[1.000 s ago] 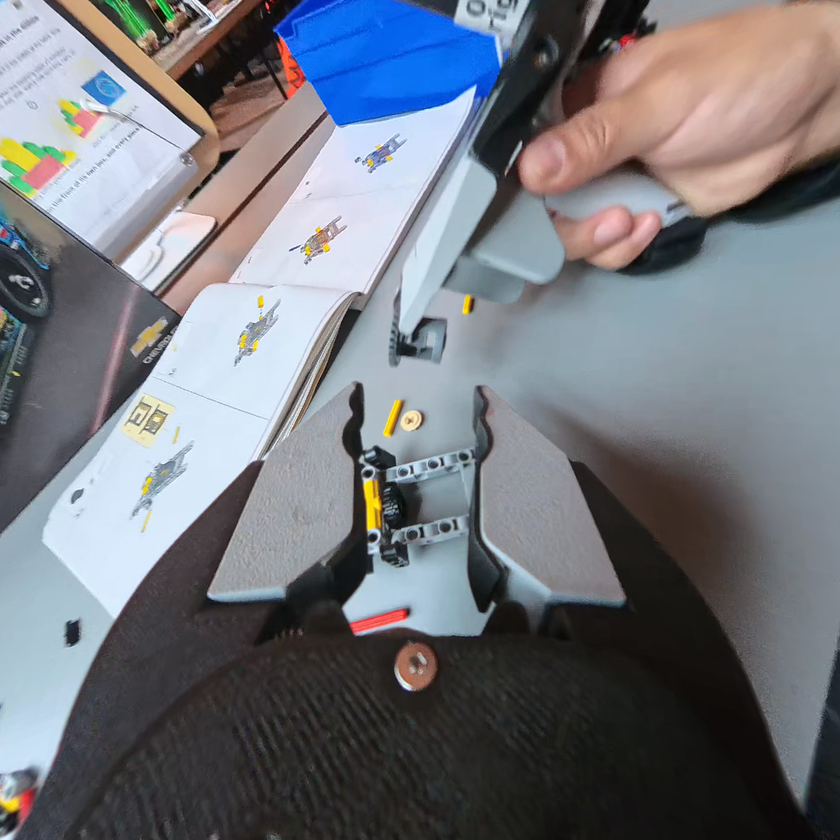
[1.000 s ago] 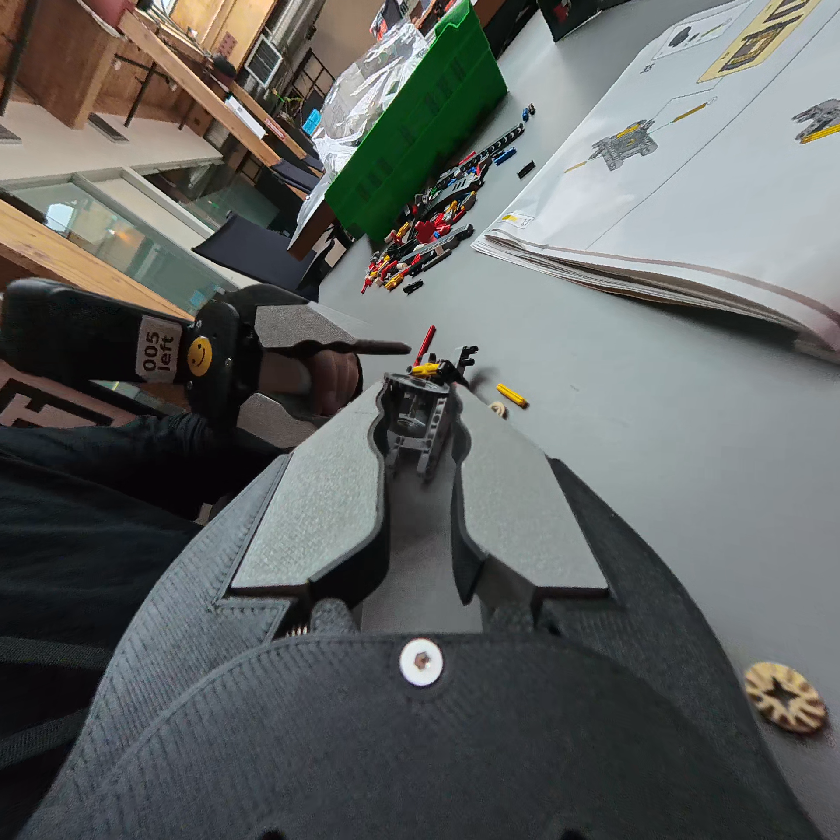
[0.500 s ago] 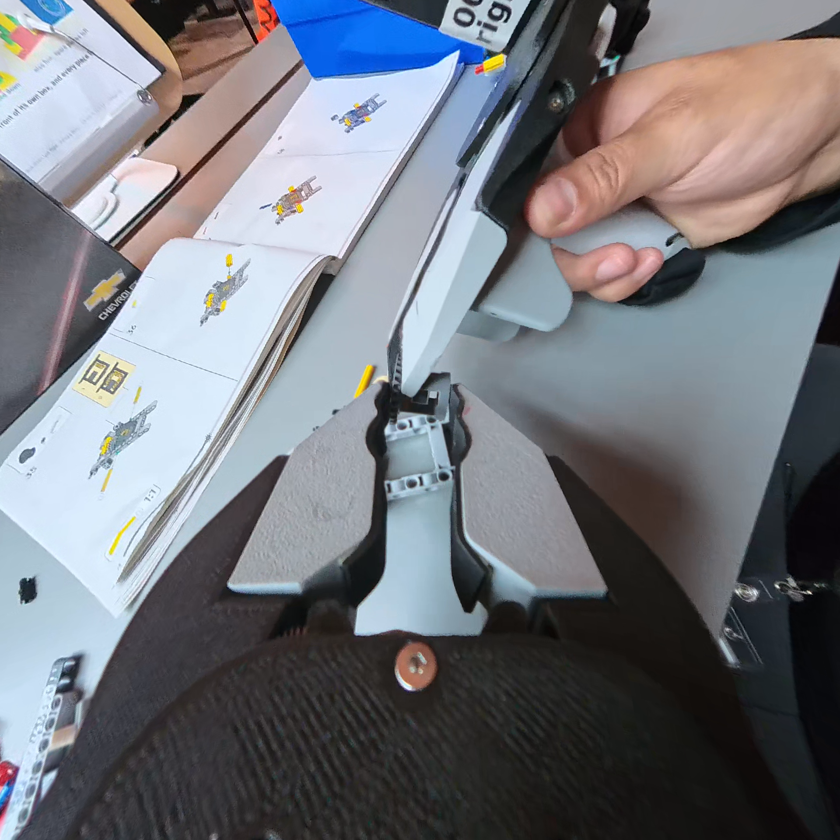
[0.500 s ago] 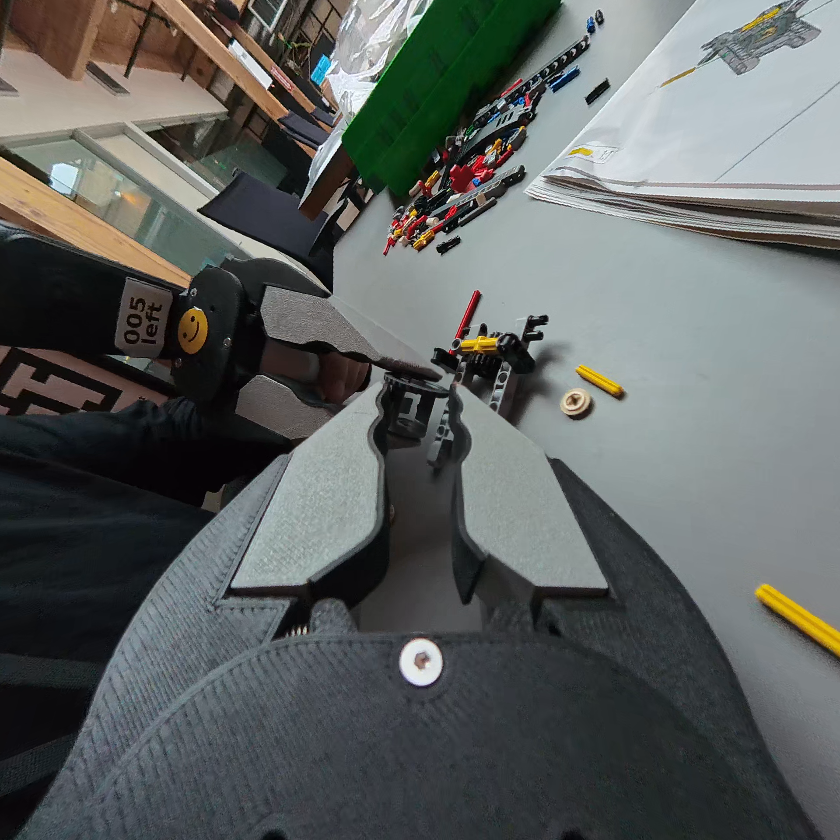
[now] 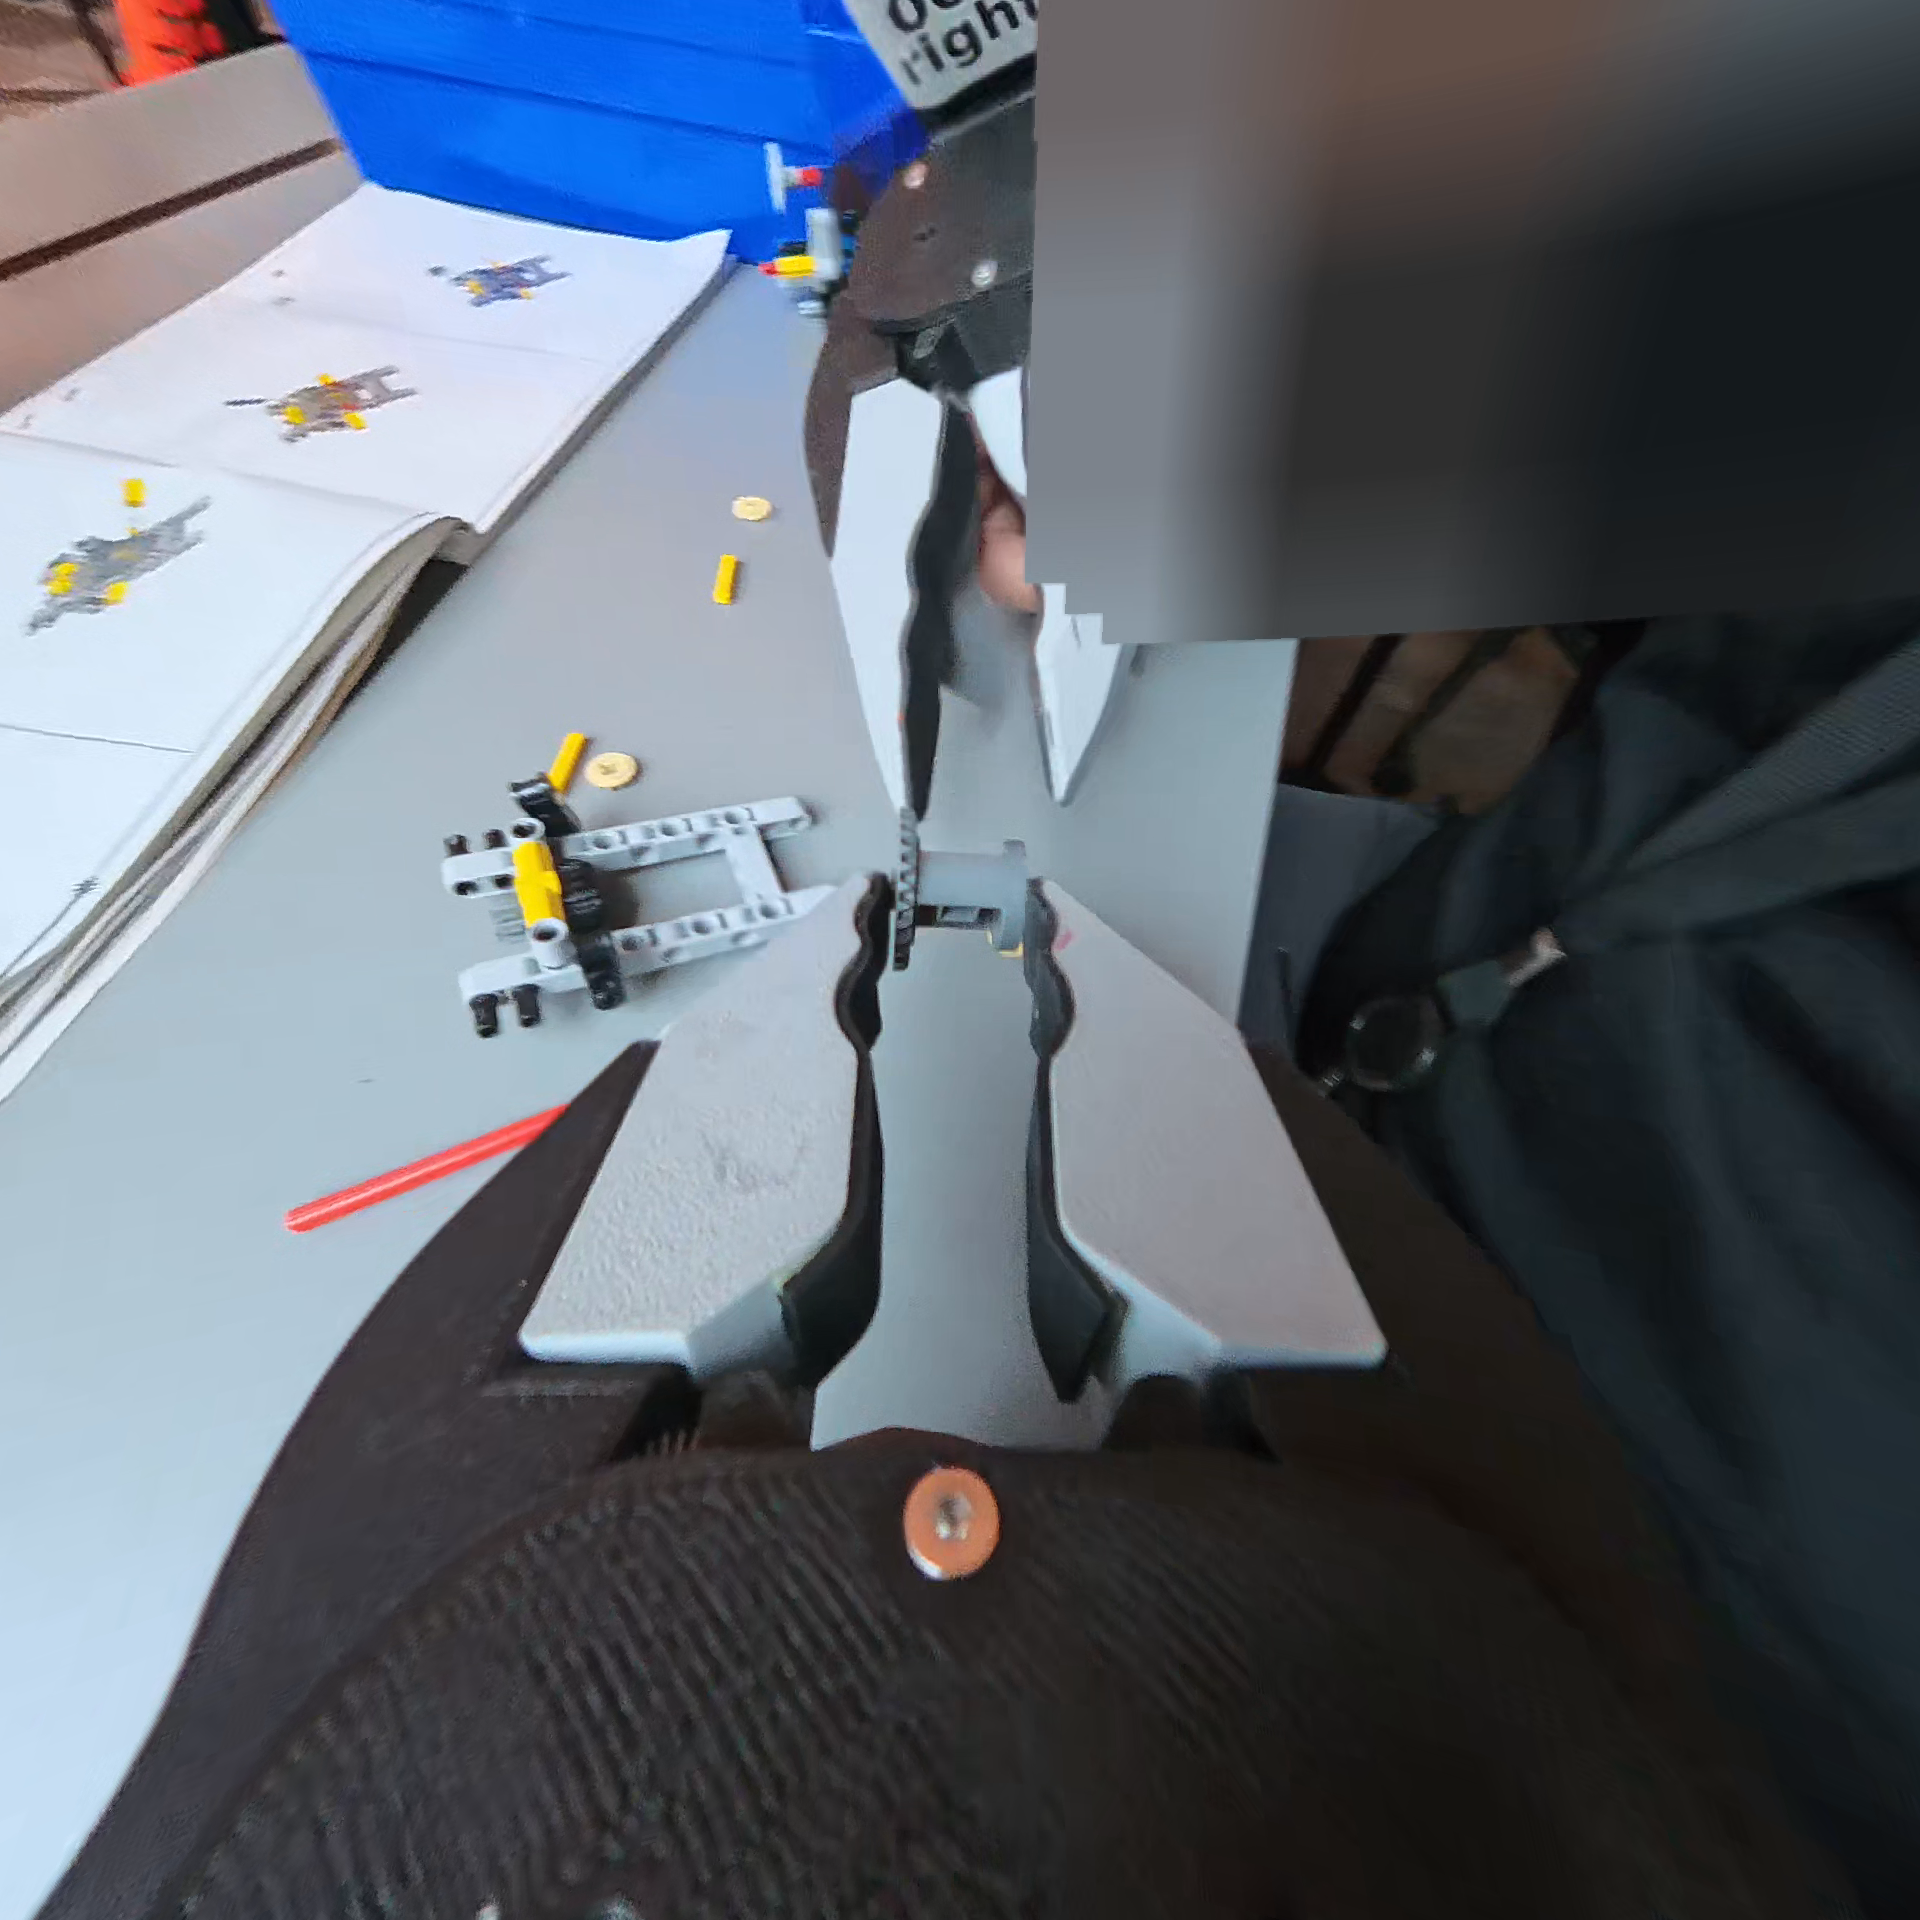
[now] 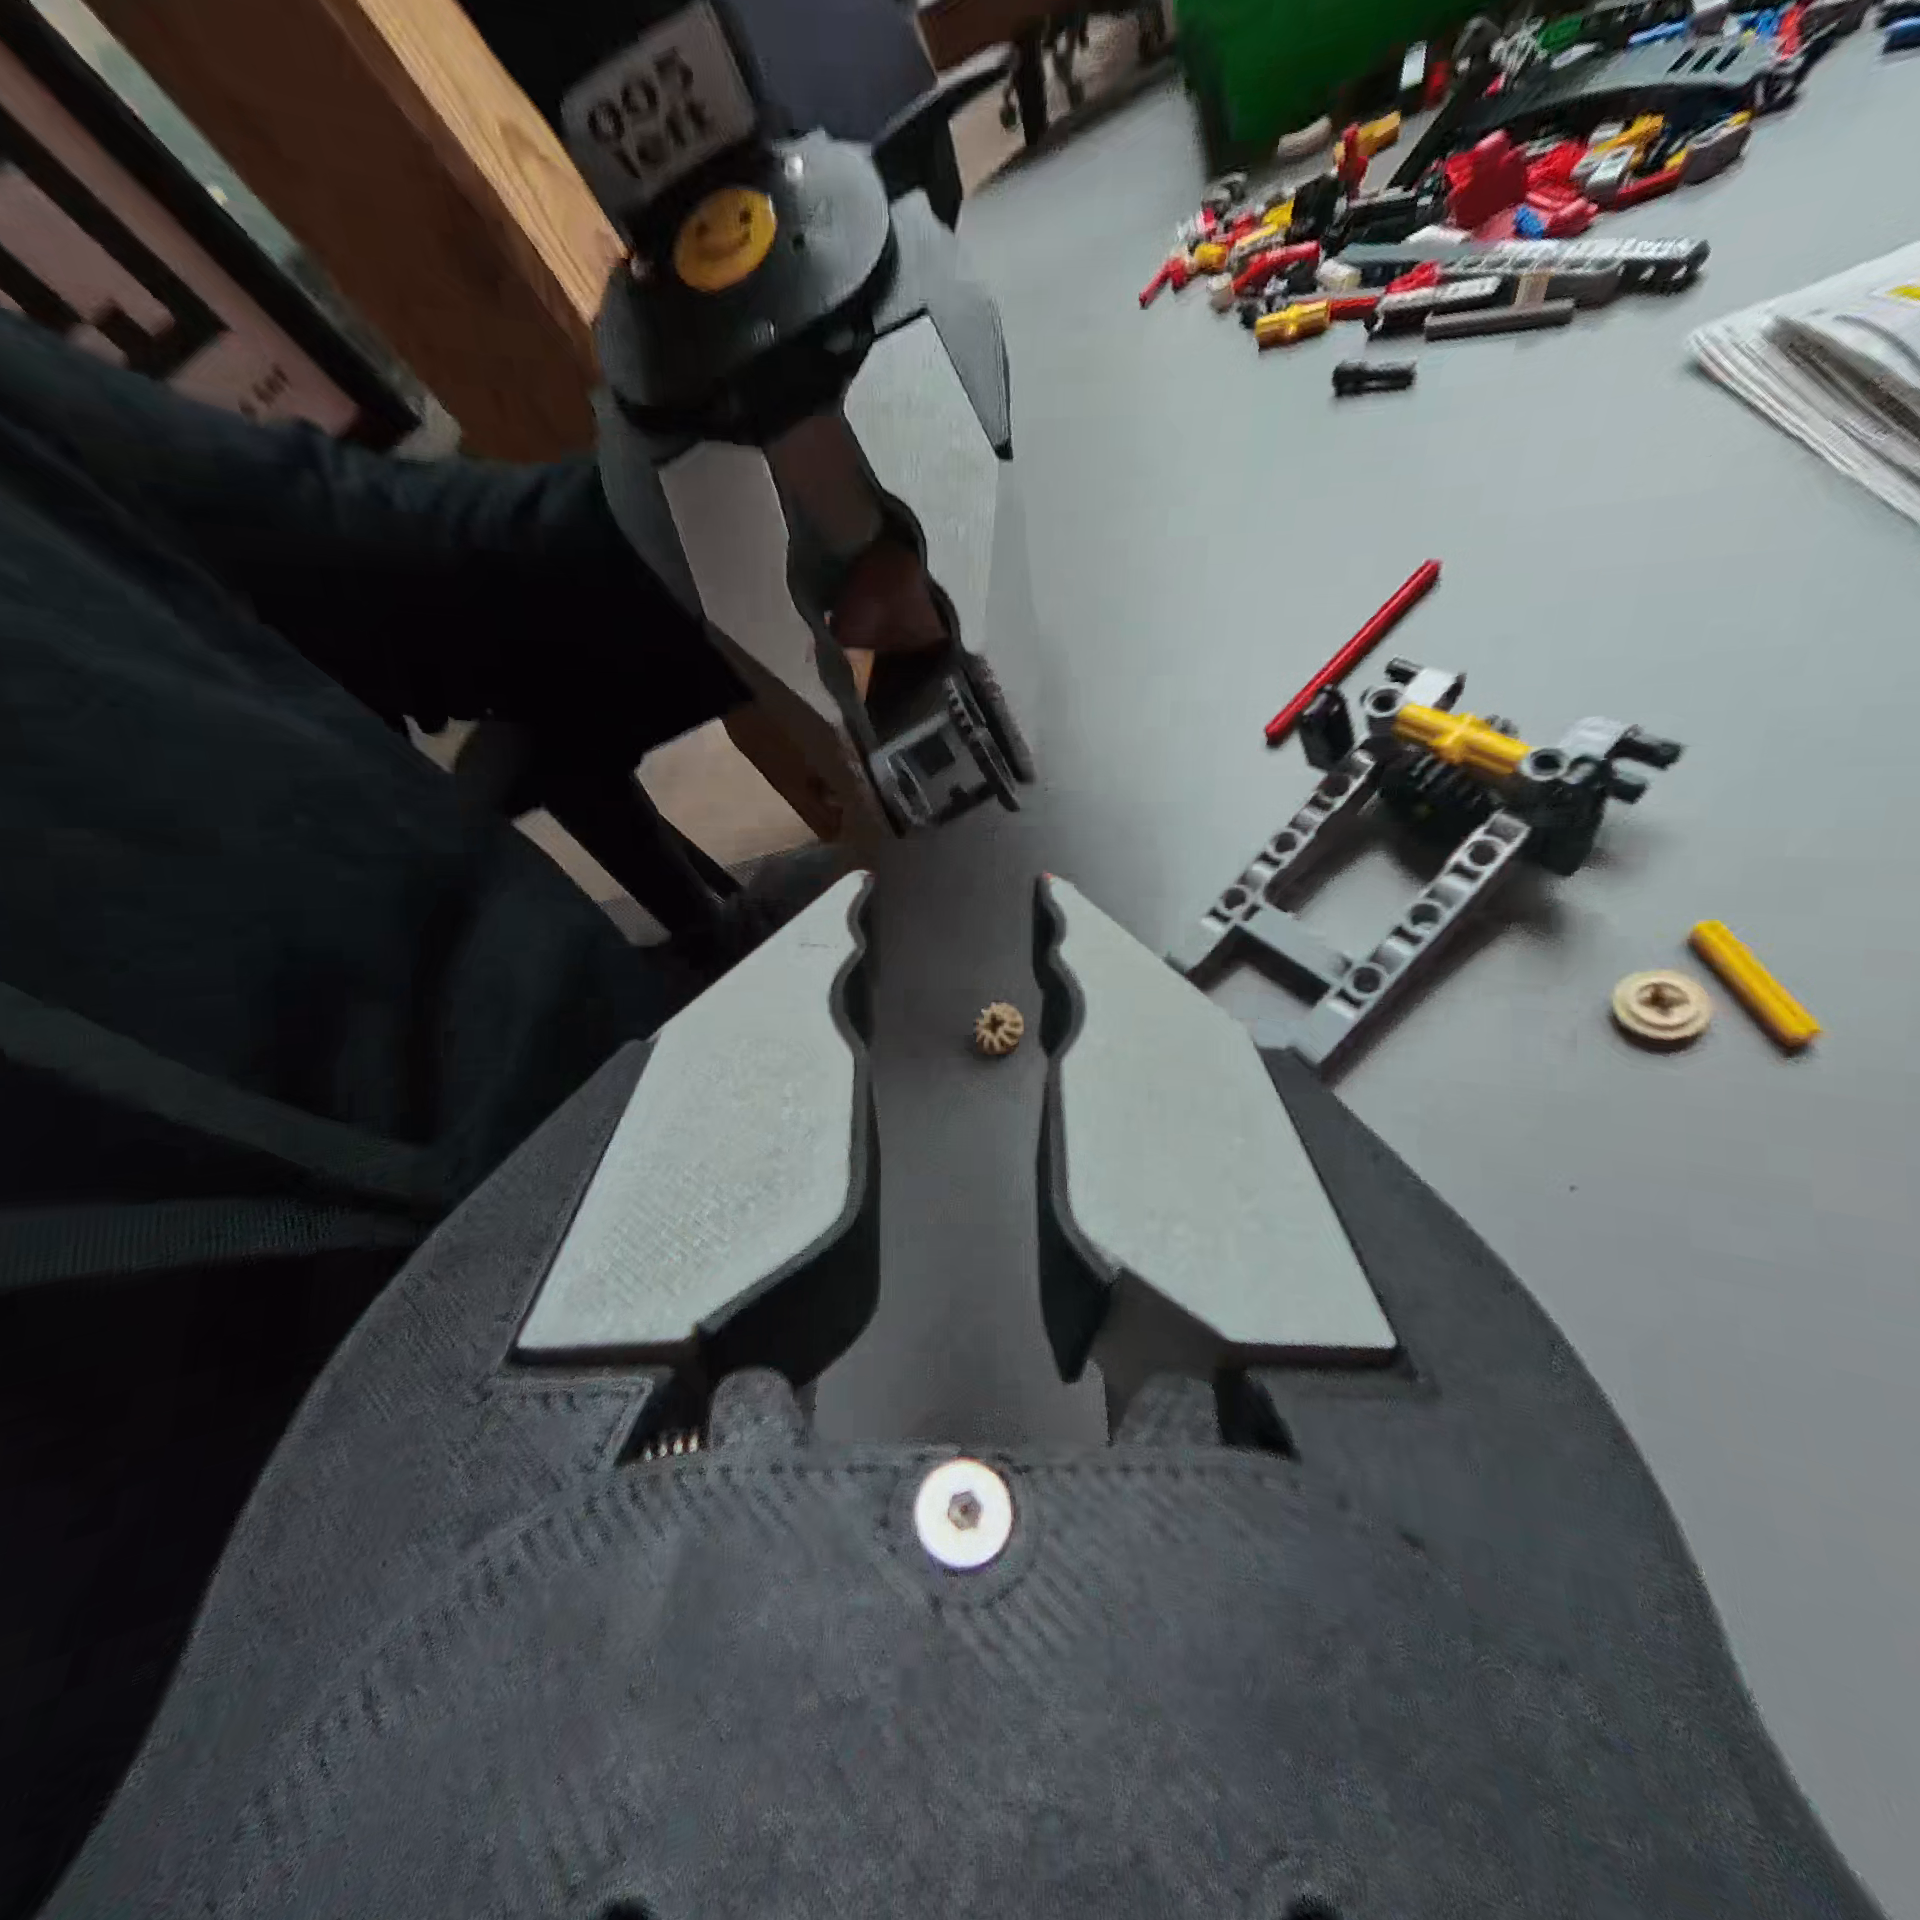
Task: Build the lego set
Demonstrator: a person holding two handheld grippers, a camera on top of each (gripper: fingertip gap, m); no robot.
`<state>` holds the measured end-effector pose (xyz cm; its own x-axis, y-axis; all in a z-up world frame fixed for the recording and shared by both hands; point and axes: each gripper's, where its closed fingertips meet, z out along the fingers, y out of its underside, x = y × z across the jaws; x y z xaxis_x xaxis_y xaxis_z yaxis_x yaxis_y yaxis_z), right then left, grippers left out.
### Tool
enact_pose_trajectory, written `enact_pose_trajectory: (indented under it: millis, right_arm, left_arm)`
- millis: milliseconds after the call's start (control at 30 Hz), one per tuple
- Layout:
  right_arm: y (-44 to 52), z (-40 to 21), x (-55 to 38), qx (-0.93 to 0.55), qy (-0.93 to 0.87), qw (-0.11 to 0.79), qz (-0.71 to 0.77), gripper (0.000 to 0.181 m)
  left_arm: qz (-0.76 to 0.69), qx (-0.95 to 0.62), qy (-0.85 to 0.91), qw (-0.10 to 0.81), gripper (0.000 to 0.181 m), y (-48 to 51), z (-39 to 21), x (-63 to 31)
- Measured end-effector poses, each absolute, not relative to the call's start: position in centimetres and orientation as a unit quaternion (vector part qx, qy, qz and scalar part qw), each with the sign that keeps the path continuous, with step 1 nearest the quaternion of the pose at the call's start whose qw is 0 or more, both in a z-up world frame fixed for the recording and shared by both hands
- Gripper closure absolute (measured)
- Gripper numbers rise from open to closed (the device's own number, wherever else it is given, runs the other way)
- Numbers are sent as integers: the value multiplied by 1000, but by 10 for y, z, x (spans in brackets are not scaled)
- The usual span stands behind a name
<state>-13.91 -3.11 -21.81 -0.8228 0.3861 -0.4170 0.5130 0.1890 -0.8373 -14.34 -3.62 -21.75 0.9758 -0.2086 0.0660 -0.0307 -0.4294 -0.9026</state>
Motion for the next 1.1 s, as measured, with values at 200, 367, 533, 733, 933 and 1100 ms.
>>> enact_pose_trajectory:
  millis: [200,367,533,733,933,1100]
  right_arm:
    - [-30,-253,-129,229,867,-93,-433,156]
    - [-31,-259,-129,188,886,-130,-404,164]
    - [-28,-263,-128,175,893,-124,-395,162]
    - [-30,-266,-127,163,899,-121,-389,174]
    - [-29,-257,-128,155,887,-124,-416,172]
    - [-34,-246,-138,172,868,-131,-446,156]
  left_arm:
    - [-107,-840,127,516,159,-54,-220,-126]
    - [-94,-838,149,517,159,-54,-221,-122]
    - [-73,-860,145,484,159,-47,-233,-129]
    - [-51,-904,155,395,158,-44,-264,-133]
    - [-52,-904,167,391,157,-41,-265,-132]
    - [-53,-904,165,390,157,-41,-265,-133]
